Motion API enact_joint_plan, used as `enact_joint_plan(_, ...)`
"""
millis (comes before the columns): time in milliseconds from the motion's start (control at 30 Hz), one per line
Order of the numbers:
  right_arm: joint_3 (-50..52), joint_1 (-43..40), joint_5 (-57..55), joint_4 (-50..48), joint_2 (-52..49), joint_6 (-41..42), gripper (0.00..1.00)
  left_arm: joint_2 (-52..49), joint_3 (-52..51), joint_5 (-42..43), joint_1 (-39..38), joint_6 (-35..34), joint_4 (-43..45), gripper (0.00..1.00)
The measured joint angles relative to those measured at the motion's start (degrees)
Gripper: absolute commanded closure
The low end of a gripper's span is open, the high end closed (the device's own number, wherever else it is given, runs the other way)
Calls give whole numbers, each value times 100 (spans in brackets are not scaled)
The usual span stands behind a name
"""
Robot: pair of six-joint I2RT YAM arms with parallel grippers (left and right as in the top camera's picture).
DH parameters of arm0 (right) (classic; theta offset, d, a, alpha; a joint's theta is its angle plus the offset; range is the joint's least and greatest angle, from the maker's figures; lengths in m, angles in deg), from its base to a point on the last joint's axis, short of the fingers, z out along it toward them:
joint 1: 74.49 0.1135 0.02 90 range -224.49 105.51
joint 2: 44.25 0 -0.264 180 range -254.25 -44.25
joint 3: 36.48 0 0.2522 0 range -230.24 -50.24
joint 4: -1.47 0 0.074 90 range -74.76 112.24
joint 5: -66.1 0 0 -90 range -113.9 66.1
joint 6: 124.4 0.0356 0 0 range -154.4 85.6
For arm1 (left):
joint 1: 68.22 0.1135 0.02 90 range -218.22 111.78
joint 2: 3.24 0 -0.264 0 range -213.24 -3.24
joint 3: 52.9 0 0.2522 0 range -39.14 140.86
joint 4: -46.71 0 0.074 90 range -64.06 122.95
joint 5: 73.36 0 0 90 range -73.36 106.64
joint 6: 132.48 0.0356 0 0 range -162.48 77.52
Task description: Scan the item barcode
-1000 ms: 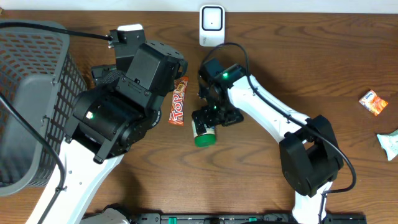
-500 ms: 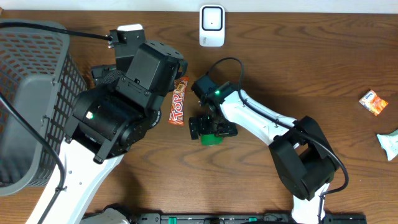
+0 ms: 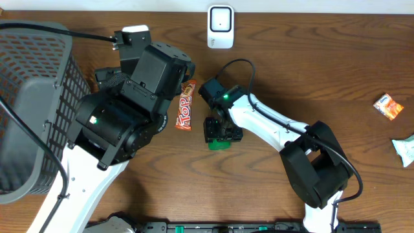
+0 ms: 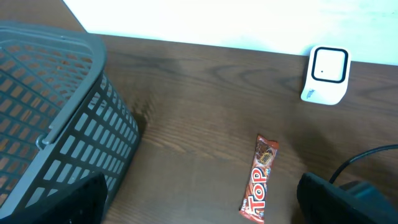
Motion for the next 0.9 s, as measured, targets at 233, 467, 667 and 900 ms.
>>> enact_joint_plan(233, -4, -52, 48, 203, 2, -24, 49, 0, 0, -2, 0, -2, 0, 2)
enact_joint_plan(467, -46, -531, 623, 962, 0, -435, 51, 0, 0, 0, 0, 0, 0, 2)
enact_joint_plan(667, -144, -1019, 1602, 1602, 2, -1003, 53, 0, 0, -2, 0, 0, 0, 2)
enact_joint_plan(900, -157, -1447, 2317, 2415, 0, -1252, 51, 0, 0, -2, 0, -2, 0, 2)
